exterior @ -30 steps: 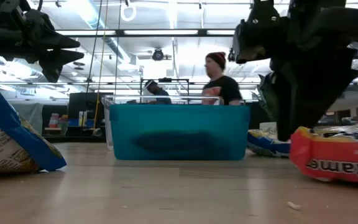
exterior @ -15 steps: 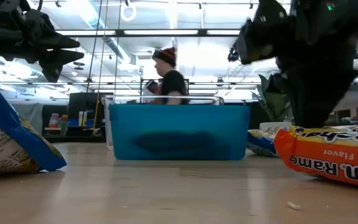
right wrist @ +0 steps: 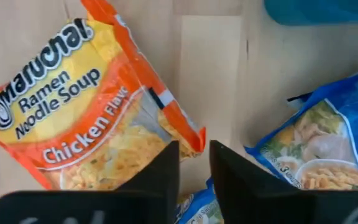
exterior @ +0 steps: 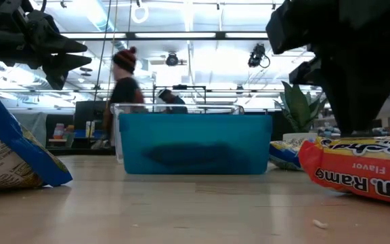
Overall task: Sort Maruchan noodles
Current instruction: Put the bottom orange noodle pack into the bottom blue bin
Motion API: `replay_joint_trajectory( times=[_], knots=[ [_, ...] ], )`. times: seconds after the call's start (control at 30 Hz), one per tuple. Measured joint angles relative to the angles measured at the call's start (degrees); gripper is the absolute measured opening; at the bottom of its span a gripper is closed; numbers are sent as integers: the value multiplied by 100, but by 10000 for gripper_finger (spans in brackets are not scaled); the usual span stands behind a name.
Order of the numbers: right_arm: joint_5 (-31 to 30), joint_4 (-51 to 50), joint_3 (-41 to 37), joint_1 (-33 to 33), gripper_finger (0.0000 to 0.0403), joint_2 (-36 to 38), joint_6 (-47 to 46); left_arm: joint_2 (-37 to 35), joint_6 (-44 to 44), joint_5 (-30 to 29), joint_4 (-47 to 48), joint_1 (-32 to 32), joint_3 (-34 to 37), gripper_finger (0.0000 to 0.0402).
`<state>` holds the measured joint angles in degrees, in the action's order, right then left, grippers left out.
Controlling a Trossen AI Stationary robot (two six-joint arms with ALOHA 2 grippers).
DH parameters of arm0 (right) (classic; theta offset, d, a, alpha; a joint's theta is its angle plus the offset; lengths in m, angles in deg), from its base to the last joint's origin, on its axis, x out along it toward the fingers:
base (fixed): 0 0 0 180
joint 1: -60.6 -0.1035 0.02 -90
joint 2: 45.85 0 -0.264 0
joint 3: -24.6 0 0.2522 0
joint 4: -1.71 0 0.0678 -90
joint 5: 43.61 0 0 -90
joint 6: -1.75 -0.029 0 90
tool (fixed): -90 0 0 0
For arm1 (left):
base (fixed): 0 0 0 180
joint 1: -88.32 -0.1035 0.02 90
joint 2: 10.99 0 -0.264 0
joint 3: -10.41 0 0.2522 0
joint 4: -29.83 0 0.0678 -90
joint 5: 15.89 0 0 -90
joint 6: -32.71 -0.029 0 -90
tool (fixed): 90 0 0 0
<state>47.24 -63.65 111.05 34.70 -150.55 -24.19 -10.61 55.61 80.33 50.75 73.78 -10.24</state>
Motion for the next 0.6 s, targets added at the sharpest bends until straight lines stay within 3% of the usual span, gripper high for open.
replay_joint_trajectory(
  times=[0.23, 0.6],
  knots=[
    [-104, 21, -38, -1, 166, 0, 30, 0, 2, 0, 0, -2, 0, 142],
    [-4, 456, -404, 11, 165, -13, 61, 0, 2, 2, 0, -2, 2, 142]
  ],
)
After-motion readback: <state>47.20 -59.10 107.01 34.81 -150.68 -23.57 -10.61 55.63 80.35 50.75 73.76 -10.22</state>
